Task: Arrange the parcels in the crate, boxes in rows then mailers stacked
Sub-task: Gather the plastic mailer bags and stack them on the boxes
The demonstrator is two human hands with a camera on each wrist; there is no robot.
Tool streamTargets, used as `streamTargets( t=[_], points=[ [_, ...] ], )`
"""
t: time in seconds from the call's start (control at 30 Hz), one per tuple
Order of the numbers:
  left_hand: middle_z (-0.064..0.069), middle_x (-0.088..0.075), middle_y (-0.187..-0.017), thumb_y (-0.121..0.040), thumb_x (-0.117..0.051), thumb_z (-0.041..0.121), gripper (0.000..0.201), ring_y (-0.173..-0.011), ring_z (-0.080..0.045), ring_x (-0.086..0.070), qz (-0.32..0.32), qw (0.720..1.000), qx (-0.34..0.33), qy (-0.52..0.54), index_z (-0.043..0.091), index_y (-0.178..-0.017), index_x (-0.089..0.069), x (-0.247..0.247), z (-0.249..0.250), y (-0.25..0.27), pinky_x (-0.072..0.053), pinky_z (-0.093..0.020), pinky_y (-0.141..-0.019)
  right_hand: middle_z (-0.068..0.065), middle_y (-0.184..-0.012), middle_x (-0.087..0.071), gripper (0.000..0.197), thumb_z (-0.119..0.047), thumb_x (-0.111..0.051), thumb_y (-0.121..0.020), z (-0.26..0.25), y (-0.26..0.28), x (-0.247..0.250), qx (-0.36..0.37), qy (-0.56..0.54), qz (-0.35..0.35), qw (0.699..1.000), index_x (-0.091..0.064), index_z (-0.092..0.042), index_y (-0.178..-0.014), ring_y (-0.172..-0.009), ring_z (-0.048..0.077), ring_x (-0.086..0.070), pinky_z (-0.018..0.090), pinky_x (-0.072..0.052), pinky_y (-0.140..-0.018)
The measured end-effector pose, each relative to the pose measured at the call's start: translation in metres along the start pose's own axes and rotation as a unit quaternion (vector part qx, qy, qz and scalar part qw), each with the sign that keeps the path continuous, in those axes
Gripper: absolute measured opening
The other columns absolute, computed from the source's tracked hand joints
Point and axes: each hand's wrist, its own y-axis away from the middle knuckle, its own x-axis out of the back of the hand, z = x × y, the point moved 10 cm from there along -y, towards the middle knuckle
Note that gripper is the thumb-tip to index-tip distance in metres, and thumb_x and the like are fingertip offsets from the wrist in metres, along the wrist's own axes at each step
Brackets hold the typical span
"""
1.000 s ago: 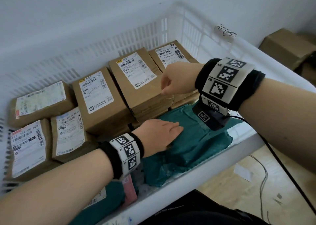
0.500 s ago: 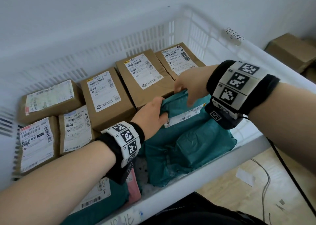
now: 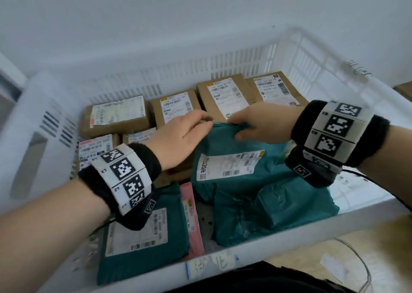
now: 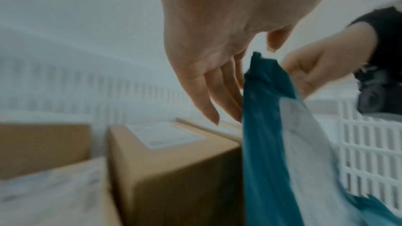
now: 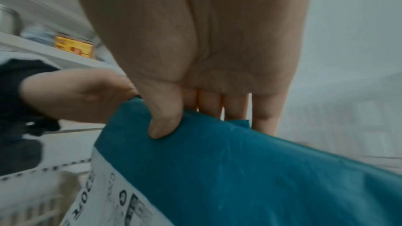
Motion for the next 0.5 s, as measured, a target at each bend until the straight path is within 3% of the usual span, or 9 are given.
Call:
streamTargets(
  t=[0.07,0.17,0.3,0.43,0.5],
  points=[
    [0.000,-0.065,-0.109,-0.101,-0.033,0.031,0.034,-0.104,-0.017,-0.061,0.023,0.998,0.033,0.042,0.017,-0.115,-0.061,0.025,-0.017,0.010,-0.047,-0.033,-0.095,0.006,-0.114,-0.062,0.033,-0.030,-0.049,-0.096,-0.035,-0.012,-0.007,0.038,0.027,-0.034,0.998,-0.056,-0.015,-0.124,-0.092,0.021,-0.052,0.026,-0.037,-0.077],
    [-0.001,-0.064,-0.105,-0.102,-0.033,0.021,0.033,-0.100,-0.019,-0.064,0.055,0.995,0.083,0.025,0.011,-0.115,-0.061,0.056,-0.045,0.023,-0.048,-0.036,-0.097,0.007,-0.114,-0.061,0.035,-0.032,-0.046,-0.097,-0.092,-0.032,-0.023,0.103,0.053,-0.079,0.990,-0.055,-0.011,-0.124,-0.090,0.021,-0.050,0.025,-0.036,-0.075],
    [0.000,-0.063,-0.112,-0.102,-0.033,0.020,0.034,-0.108,-0.017,-0.059,0.091,0.988,0.125,-0.016,0.011,-0.118,-0.061,0.083,-0.078,0.045,-0.045,-0.033,-0.099,0.004,-0.096,-0.058,0.031,-0.033,-0.041,-0.099,-0.164,-0.060,-0.057,0.166,0.069,-0.132,0.975,-0.056,-0.008,-0.112,-0.088,0.018,-0.045,0.025,-0.034,-0.074],
    [-0.008,-0.064,-0.116,-0.101,-0.033,0.025,0.037,-0.108,-0.023,-0.058,0.077,0.981,0.164,-0.065,0.006,-0.115,-0.063,0.082,-0.109,0.064,-0.045,-0.037,-0.097,0.012,-0.124,-0.057,0.043,-0.034,-0.043,-0.098,-0.221,-0.080,-0.100,0.198,0.065,-0.161,0.965,-0.052,-0.003,-0.126,-0.106,0.024,-0.054,0.029,-0.044,-0.088],
    [-0.009,-0.064,-0.114,-0.101,-0.033,0.029,0.040,-0.106,-0.025,-0.058,0.046,0.975,0.181,-0.119,0.006,-0.114,-0.062,0.078,-0.124,0.068,-0.045,-0.036,-0.092,0.013,-0.128,-0.054,0.040,-0.028,-0.046,-0.097,-0.236,-0.083,-0.118,0.213,0.117,-0.145,0.959,-0.047,-0.006,-0.131,-0.114,0.027,-0.054,0.031,-0.045,-0.088]
  ],
)
